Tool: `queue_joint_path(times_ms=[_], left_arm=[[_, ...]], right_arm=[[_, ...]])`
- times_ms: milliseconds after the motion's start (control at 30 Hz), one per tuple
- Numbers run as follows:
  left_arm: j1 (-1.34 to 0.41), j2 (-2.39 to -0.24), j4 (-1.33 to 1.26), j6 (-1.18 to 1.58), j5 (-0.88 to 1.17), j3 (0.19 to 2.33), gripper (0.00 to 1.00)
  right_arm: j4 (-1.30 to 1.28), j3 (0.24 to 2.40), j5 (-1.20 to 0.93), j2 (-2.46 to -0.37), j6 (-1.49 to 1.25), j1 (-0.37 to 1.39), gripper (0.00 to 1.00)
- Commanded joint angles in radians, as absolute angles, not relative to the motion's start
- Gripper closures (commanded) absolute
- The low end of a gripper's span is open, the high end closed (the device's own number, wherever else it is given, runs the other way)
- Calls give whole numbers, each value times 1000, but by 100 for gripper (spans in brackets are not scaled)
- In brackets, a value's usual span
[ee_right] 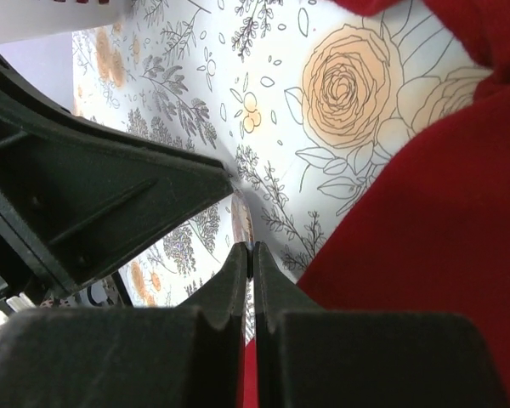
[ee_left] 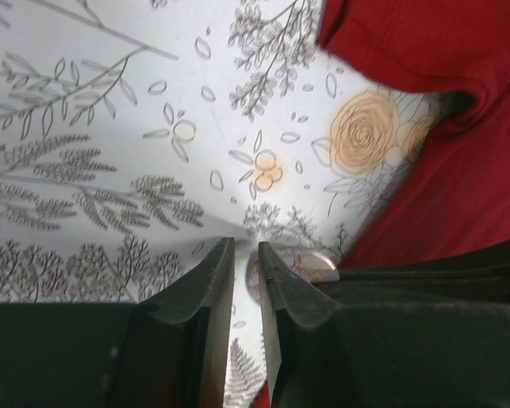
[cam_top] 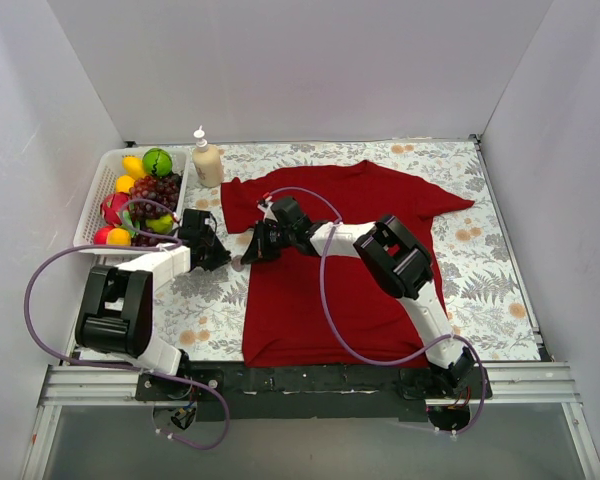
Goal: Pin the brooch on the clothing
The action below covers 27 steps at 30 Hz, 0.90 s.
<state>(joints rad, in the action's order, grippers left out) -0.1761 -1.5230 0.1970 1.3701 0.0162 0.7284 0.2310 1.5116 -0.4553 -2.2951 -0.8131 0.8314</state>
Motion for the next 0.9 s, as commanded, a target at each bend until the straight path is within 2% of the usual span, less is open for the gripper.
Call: queue_joint_path(times_ms=[0, 133, 267, 300, 500, 533, 600, 867], left_arm=[[-178, -1431, 301, 1351, 12, 753, 80], [-178, -1339, 368, 1342, -21, 808, 74], [-179, -1228, 413, 1324, -12, 873, 57], [-179, -1212, 423, 1321, -14, 887, 50], [-178, -1140, 494, 1292, -2, 980, 21], [-178, -1129, 494, 1290, -2, 985, 12], [-178, -1111, 485, 1279, 41, 992, 3], [-178, -1066, 462, 1250, 63, 999, 2]], right_arm=[[212, 1467, -416, -2232, -761, 819, 99], [169, 1447, -379, -2165, -690, 815, 99], [173, 1395, -315, -2068, -624, 813, 99], [170, 1385, -301, -2025, -591, 813, 99], [175, 1293, -203, -1824, -459, 813, 99], [178, 1278, -171, -1797, -415, 813, 99], [184, 1237, -134, -1709, -367, 813, 99], [242, 1103, 87, -1430, -28, 844, 99]])
